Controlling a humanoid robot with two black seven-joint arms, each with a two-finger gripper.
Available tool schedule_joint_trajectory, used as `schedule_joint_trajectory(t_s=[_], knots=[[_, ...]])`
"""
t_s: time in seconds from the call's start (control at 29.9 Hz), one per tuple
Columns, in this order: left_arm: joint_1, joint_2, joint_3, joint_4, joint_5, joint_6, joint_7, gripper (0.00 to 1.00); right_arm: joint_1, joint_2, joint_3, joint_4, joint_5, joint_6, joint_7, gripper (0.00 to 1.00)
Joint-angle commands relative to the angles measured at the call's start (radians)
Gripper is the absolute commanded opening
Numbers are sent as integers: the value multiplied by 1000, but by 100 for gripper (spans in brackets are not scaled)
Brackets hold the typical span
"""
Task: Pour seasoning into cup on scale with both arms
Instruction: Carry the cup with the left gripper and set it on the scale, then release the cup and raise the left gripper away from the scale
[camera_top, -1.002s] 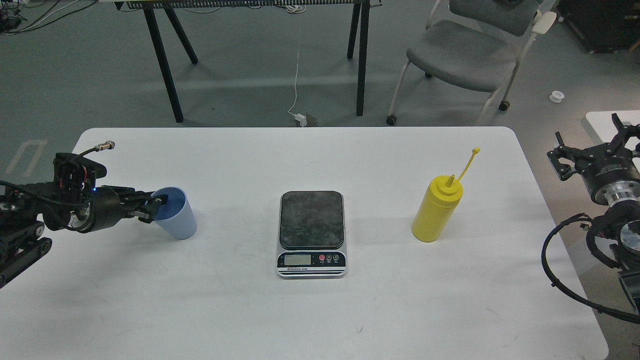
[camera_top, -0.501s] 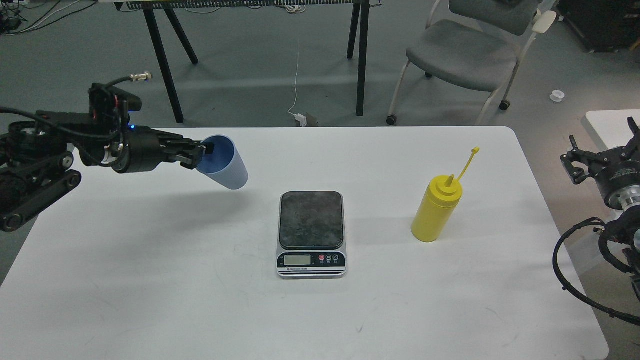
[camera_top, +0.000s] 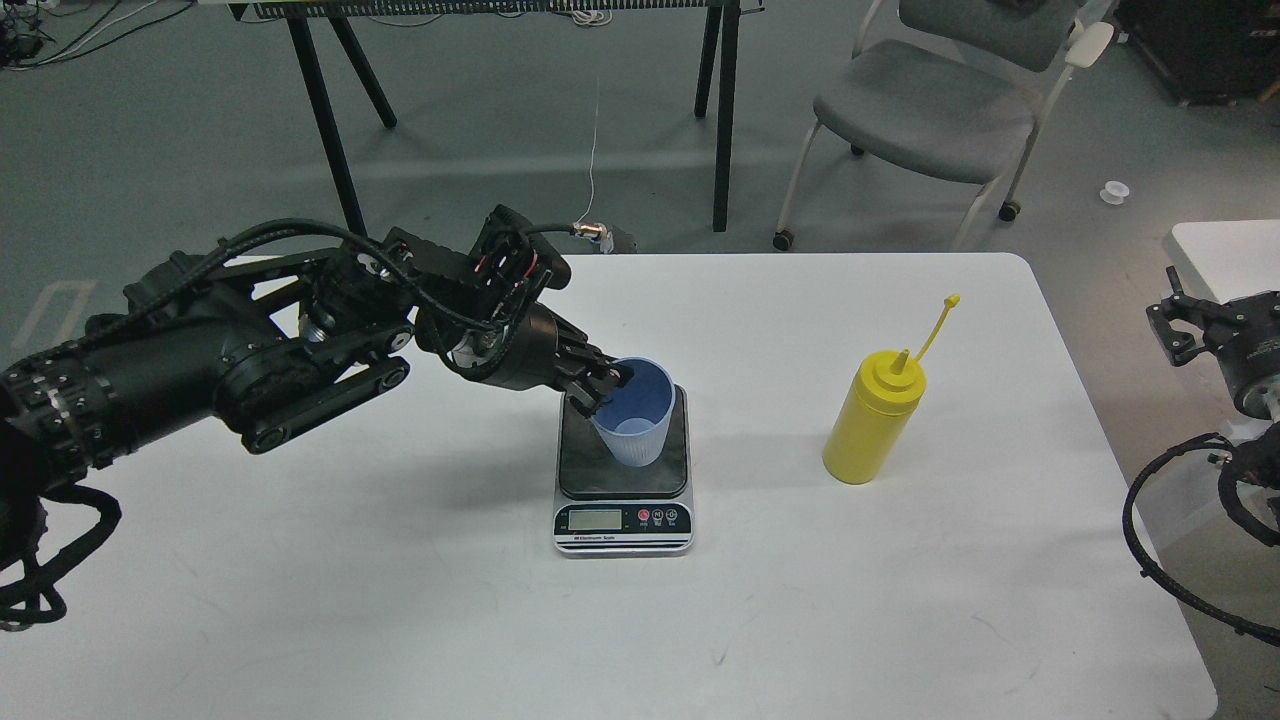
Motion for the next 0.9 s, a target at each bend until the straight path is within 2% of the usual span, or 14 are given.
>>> schedule_joint_trajectory(t_s=[0.0,0.37,0.57,0.67,0.8,0.87], knots=[[1,-3,0,9,-3,1,1,4,0,0,2,1,0,0,0,100],[7,-12,1,89,-5,2,4,10,0,-6,2,3,0,0,0,100],[7,-23,0,89,-12,-1,3,20,0,-15,2,5,0,0,0,100],[7,-26,0,89,-14,-1,3,32,-2,-17,2,5,0,0,0,100],[5,-25,-8,89,-17,5,-1,57,-13,-20,4,3,0,0,0,100],[1,-23,-14,89,-28,12,-7,65,-16,-32,4,3,0,0,-2,100]])
